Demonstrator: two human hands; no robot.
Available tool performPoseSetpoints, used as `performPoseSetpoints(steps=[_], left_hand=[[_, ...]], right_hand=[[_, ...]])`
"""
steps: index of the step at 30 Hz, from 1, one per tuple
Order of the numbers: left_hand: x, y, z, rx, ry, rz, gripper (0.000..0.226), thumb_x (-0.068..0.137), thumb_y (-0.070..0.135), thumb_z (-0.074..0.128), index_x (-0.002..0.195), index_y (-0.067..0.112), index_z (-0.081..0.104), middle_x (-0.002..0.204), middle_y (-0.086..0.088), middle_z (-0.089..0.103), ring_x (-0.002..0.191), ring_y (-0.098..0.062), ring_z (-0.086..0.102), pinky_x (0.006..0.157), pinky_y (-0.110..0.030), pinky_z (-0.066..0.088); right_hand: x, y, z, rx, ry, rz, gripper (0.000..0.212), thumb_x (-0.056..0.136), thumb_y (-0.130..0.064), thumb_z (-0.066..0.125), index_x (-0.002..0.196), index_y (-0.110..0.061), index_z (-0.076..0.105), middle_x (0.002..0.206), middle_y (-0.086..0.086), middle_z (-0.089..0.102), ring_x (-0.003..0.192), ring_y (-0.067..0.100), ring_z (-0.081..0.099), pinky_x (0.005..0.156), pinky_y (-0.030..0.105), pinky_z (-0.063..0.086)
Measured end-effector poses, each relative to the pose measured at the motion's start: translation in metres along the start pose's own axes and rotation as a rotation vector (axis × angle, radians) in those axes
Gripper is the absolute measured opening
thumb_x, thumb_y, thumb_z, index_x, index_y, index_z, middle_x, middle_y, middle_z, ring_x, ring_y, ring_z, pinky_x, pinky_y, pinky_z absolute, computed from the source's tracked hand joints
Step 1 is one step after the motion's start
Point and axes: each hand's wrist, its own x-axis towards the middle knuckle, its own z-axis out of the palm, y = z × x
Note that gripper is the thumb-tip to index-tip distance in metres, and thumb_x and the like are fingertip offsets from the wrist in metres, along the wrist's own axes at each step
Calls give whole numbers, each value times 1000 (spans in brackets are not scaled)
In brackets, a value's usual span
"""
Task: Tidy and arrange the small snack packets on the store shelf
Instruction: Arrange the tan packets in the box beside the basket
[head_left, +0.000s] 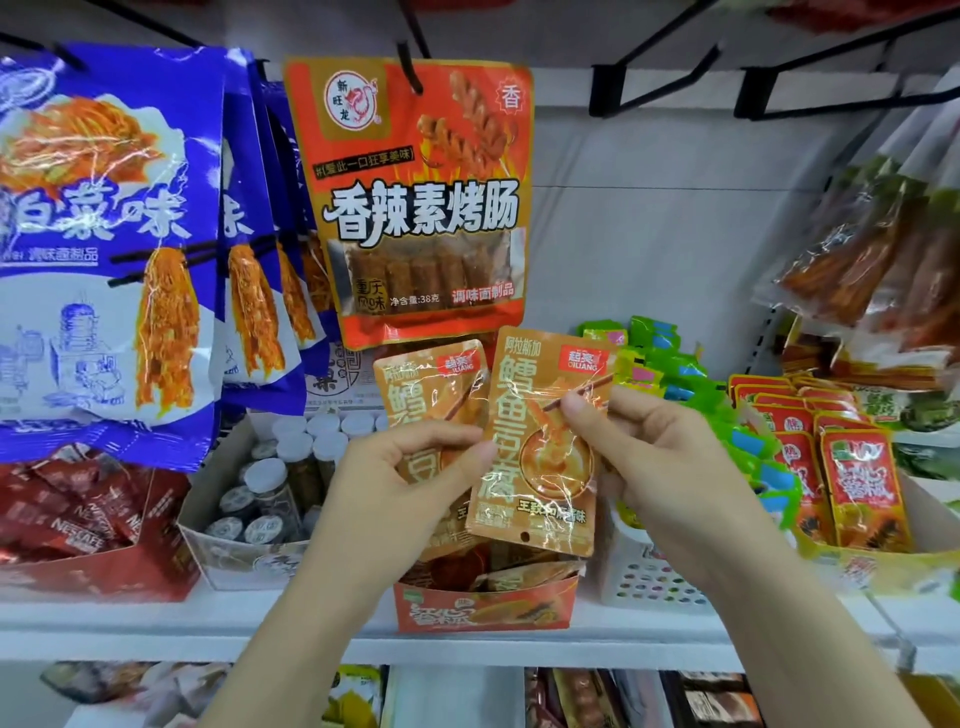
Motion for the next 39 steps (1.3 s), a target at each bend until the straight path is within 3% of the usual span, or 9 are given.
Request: performPoseSetpoints(steps=[4,7,12,16,20,28,31,35,39], left_hand=[[0,0,-1,37,-8,-2,24,79,34,76,98,48,74,106,16,74,106,-13,68,86,-42,58],[-2,0,3,119,-6,41,21,76,52,71,97,52,74,103,27,71,106,3,63,95,-36,53],[-9,8,15,5,-95,10,43,80,74,48,70,41,74,59,24,62,58,7,59,59,-2,42],[-3,-2,7,-210,-73,-275,52,80,62,60,103,18,75,100,1,75,95,-21,71,96,-41,52],[1,1,-6,-399,-112,-363,28,88,48,58,99,31,77,107,-3,76,98,-18,73,80,-33,56],[-1,-1,-3,-138,-44,-178,35,88,57,54,93,32,76,95,-8,76,93,-27,71,87,-49,56],[-6,4,6,166,40,133,31,92,53,53,81,34,75,71,8,70,64,-6,62,61,-22,52],[-12,13,14,365,-63,297,35,77,51,68,111,46,70,109,25,67,103,9,58,80,-6,47],[-9,10,2,195,-122,154,37,80,43,76,115,51,67,118,35,63,114,18,52,97,-14,45]], right_hand=[[0,3,1,-167,111,-81,22,77,-34,72,93,-20,78,87,2,77,78,19,74,60,23,55],[0,6,4,-371,172,-211,11,82,-35,73,78,-26,77,69,-7,73,61,11,68,58,21,52],[-1,14,26,-210,45,-148,36,87,-50,55,94,-24,79,100,-4,74,90,9,71,68,25,60],[0,11,24,-83,57,-83,45,94,-48,46,94,-16,78,101,1,75,85,13,72,69,29,60],[3,-7,8,106,191,-71,42,100,-34,45,91,-5,74,94,6,76,70,16,71,56,24,56],[1,6,15,-132,95,-65,36,86,-42,58,101,-14,73,89,4,77,73,23,75,58,26,59],[-3,21,28,-494,93,-198,62,76,-68,58,118,-24,69,94,-14,75,82,3,72,72,26,59],[-6,25,33,-649,140,-296,30,81,-70,53,91,-46,68,77,-28,70,71,-9,66,63,12,51],[3,21,16,-579,238,-237,36,95,-40,56,73,-12,61,54,-9,56,51,8,48,54,32,41]])
